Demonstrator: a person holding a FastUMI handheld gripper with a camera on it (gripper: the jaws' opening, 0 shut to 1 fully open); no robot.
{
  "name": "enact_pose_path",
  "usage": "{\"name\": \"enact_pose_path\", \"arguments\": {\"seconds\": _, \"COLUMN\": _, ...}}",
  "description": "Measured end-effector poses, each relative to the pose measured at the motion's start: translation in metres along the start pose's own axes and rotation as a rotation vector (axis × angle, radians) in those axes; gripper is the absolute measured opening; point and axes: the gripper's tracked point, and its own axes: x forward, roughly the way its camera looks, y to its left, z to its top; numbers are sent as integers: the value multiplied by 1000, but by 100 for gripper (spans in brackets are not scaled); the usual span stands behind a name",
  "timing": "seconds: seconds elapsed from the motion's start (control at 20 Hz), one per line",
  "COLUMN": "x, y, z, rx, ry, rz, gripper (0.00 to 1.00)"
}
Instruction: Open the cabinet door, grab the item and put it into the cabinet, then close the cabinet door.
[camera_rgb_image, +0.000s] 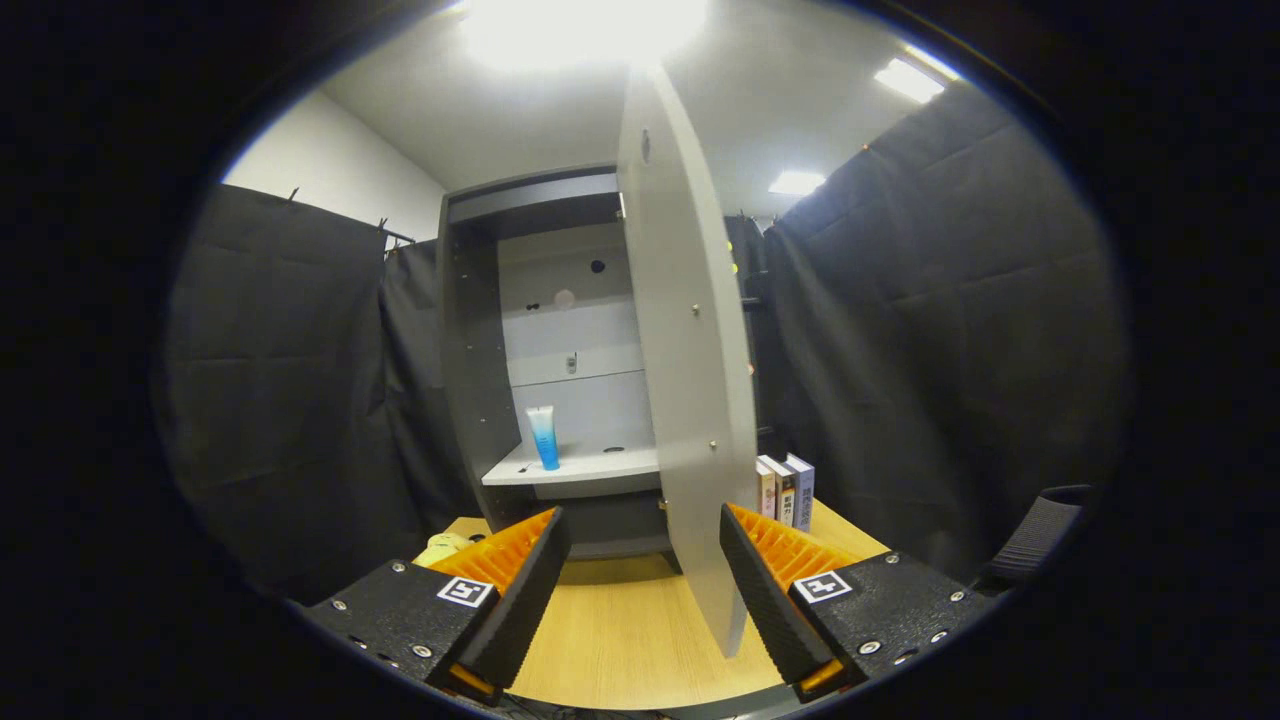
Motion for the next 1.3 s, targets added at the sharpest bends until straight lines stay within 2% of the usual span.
{"name": "enact_pose_path", "arguments": {"seconds": 0.4, "x": -4, "y": -74, "z": 15, "rx": -16, "ry": -21, "rz": -128, "gripper": 93}}
{"name": "enact_pose_path", "arguments": {"seconds": 0.7, "x": 25, "y": -136, "z": 44, "rx": -37, "ry": -70, "rz": -286, "gripper": 93}}
{"name": "enact_pose_path", "arguments": {"seconds": 0.8, "x": 41, "y": -148, "z": 54, "rx": -36, "ry": -79, "rz": -316, "gripper": 93}}
{"name": "enact_pose_path", "arguments": {"seconds": 1.15, "x": 97, "y": -158, "z": 61, "rx": -32, "ry": -65, "rz": -353, "gripper": 93}}
{"name": "enact_pose_path", "arguments": {"seconds": 1.3, "x": 97, "y": -158, "z": 62, "rx": -29, "ry": -75, "rz": -372, "gripper": 92}}
